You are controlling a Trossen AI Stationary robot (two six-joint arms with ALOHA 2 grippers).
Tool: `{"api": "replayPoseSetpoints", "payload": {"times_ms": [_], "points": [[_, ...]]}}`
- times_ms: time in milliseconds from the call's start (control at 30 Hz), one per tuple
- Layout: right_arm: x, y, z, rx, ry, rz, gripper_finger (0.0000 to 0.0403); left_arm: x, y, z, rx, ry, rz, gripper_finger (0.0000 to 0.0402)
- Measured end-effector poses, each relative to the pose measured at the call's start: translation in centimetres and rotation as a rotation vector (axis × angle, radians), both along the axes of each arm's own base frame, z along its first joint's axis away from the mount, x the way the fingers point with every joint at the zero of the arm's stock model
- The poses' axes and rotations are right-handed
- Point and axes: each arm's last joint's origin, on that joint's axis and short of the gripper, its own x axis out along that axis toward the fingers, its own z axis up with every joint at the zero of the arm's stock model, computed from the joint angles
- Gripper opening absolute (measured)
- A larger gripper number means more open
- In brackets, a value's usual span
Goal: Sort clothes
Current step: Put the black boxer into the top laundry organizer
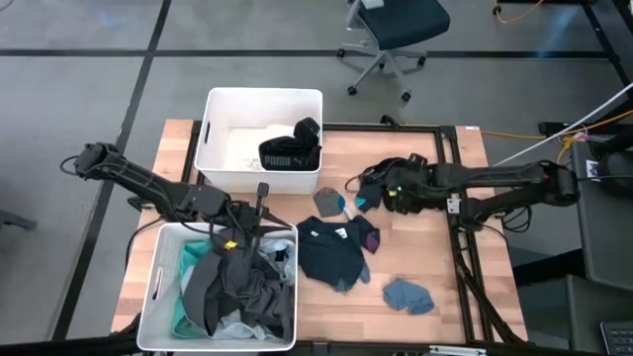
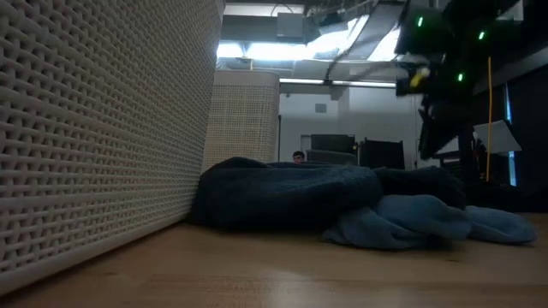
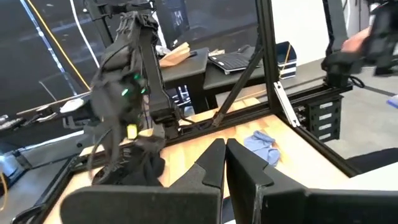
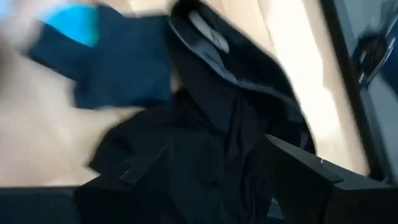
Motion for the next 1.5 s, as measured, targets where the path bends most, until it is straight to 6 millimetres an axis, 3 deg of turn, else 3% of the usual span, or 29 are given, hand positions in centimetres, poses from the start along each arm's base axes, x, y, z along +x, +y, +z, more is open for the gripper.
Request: {"api": "replayPoseSetpoints", "payload": {"times_ms": [200, 367, 500, 733, 833, 967, 1133, 1367, 1500], "points": [[-0.9, -2.8, -2.9, 0.095, -0.062, -0.011, 0.0246, 0.0, -0.1, 0.2, -0.005, -0.015, -0.005, 0.0005], [-1.5, -4.5, -5.3, 0.075, -0.110, -0.079, 0.0233, 0.0, -0.1, 0.1, -0.009, -0.013, -0.004, 0.0005], [-1.8, -5.4, -6.9, 0.088, -0.110, -0.126, 0.0179, 0.0, -0.1, 0.1, -0.033, -0.010, -0.003, 0.0005], [-2.0, -6.0, -8.6, 0.139, -0.035, -0.155, 0.0028, 0.0, -0.1, 0.1, -0.059, -0.005, -0.001, 0.0005], [-1.8, -6.1, -8.2, 0.117, -0.027, -0.158, 0.0016, 0.0, -0.1, 0.1, -0.056, -0.005, -0.001, 0.0005], [-1.2, -6.5, -6.2, 0.098, -0.040, -0.162, 0.0021, 0.0, -0.1, 0.1, -0.035, -0.007, -0.003, 0.0005], [0.6, -7.5, -1.1, 0.026, -0.136, -0.149, 0.0008, 0.0, -0.2, 0.1, -0.041, -0.007, -0.005, 0.0005], [3.7, -7.3, 8.4, -0.131, -0.353, -0.060, 0.0005, -0.2, -0.6, 0.1, -0.039, -0.008, -0.026, 0.0005], [5.1, -6.5, 14.5, -0.224, -0.578, 0.000, 0.0007, -0.2, -0.7, 0.1, -0.038, -0.009, -0.029, 0.0005]]}}
